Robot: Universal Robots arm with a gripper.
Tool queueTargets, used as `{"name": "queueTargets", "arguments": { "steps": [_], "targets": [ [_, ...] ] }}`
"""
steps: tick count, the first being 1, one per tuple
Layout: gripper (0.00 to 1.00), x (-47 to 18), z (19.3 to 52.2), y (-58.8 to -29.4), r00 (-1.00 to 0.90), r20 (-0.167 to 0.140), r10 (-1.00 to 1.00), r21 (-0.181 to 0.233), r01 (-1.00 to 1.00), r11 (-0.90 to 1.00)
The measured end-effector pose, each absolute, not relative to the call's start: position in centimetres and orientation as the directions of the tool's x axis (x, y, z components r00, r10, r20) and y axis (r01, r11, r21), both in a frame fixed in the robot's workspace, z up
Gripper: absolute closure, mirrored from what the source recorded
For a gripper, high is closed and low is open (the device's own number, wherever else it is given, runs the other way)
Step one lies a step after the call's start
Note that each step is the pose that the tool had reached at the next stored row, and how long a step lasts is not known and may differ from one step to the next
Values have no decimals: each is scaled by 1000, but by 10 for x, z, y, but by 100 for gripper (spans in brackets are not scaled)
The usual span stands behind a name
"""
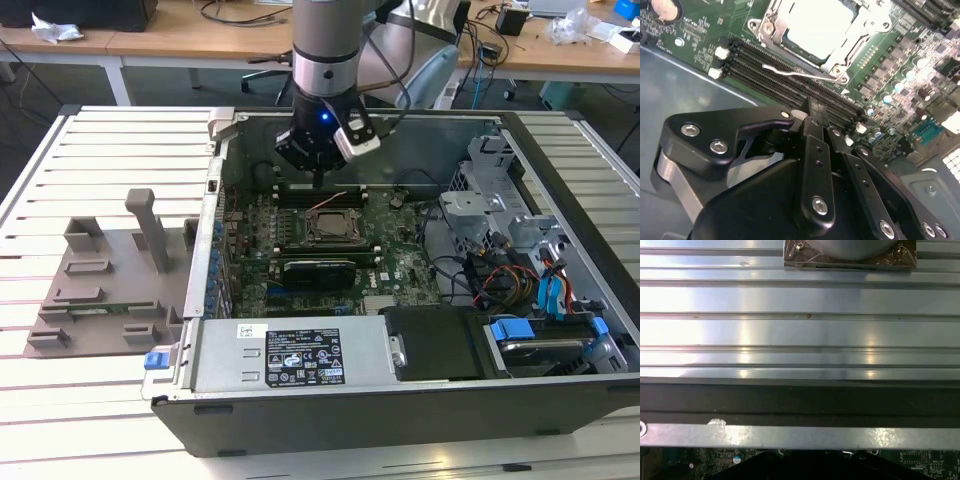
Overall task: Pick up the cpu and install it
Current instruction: 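Install the first cpu locking lever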
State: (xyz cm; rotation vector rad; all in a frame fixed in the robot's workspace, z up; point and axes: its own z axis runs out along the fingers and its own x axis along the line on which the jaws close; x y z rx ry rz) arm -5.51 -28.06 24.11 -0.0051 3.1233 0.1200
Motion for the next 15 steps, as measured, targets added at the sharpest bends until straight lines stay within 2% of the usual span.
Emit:
{"name": "queueTargets", "arguments": {
  "steps": [4, 15],
  "targets": [
    [89, -55, 235, -289, -1000, -16, -3, 77, -4, 997],
    [89, -55, 217, -289, -999, -16, -40, 77, -41, 996]
  ]
}}
